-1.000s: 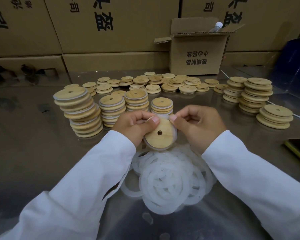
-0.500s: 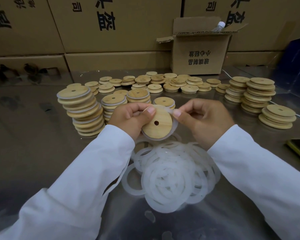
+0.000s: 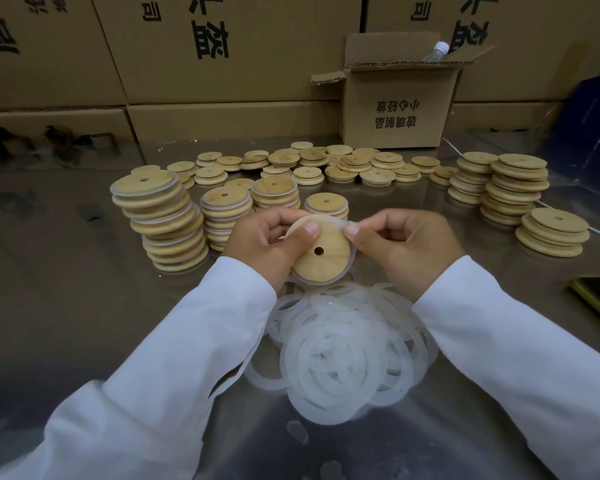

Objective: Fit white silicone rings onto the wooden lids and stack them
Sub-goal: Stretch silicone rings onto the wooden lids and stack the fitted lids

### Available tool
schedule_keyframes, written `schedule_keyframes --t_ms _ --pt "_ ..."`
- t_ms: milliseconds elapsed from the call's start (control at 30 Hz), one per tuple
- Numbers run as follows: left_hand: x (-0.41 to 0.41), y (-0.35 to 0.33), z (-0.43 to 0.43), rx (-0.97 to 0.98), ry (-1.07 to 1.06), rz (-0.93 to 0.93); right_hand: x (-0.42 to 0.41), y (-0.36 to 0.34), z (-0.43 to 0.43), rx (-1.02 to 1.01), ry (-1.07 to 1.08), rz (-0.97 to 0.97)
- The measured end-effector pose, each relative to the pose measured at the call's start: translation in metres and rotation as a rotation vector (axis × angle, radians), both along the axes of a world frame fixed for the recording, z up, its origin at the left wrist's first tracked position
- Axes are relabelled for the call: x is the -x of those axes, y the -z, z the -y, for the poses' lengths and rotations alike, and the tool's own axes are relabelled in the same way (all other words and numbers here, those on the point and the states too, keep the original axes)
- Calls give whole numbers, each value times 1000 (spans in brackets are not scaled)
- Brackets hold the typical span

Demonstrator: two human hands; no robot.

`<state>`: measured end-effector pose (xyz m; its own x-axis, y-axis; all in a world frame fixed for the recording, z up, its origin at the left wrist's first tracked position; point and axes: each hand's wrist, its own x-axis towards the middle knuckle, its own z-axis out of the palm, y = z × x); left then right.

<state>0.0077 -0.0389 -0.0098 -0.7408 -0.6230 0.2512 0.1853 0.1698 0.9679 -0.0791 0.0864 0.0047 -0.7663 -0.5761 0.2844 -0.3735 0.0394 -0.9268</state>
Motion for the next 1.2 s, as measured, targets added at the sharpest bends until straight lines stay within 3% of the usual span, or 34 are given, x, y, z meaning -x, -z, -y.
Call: schedule_keyframes --t_ms 167,667,933,1033,1200 --pt "0 1 2 4 -45 -12 -2 -2 0 -31 -107 35" --pt "0 3 5 32 -37 -24 -1 -1 -3 -36 -47 50" --pt "3 6 9 -156 -24 8 5 3 2 -3 22 115" --pt "5 5 10 -241 -18 14 4 7 5 -41 -48 186" --pt "3 6 6 -172 -29 0 5 9 4 -45 -98 266"
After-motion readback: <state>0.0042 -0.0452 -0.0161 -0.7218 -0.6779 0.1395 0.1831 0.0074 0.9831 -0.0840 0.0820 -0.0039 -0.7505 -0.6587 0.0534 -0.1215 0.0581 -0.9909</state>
